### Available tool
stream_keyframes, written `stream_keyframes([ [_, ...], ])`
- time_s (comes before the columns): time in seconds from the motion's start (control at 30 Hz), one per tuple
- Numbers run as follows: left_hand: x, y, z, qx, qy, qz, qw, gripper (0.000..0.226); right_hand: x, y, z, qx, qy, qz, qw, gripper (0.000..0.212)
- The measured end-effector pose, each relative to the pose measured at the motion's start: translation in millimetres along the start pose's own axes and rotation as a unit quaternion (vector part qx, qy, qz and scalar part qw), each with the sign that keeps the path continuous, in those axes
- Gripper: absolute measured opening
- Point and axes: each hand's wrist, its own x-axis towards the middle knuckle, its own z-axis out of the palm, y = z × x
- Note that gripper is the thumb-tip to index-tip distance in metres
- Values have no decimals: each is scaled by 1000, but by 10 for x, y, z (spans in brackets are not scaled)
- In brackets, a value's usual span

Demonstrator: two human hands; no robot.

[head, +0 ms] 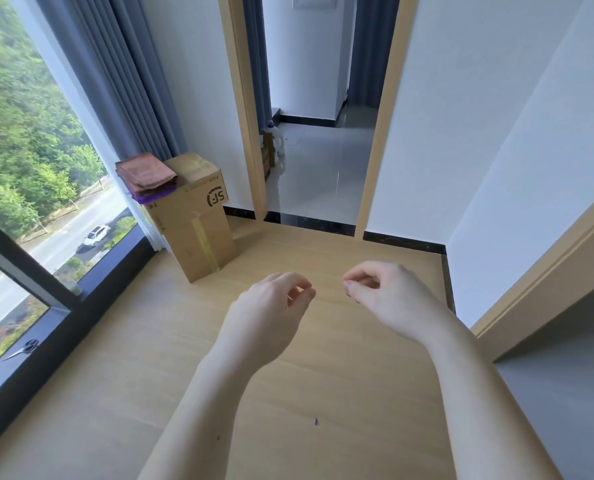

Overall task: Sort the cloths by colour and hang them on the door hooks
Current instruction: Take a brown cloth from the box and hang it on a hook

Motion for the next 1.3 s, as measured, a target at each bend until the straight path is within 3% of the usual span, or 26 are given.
stream_keyframes([
  [0.43,774,-506,-344,1,47,-78,996,21,1205,-371,237,-15,-68,-30,997,11],
  [0.9,2207,-466,-429,40,61,-173,982,24,3033,-498,102,-8,-152,-87,984,12],
  [1.3,2933,-653,-496,47,64,-187,979,23,3862,-733,72,-1,-173,-123,977,15],
])
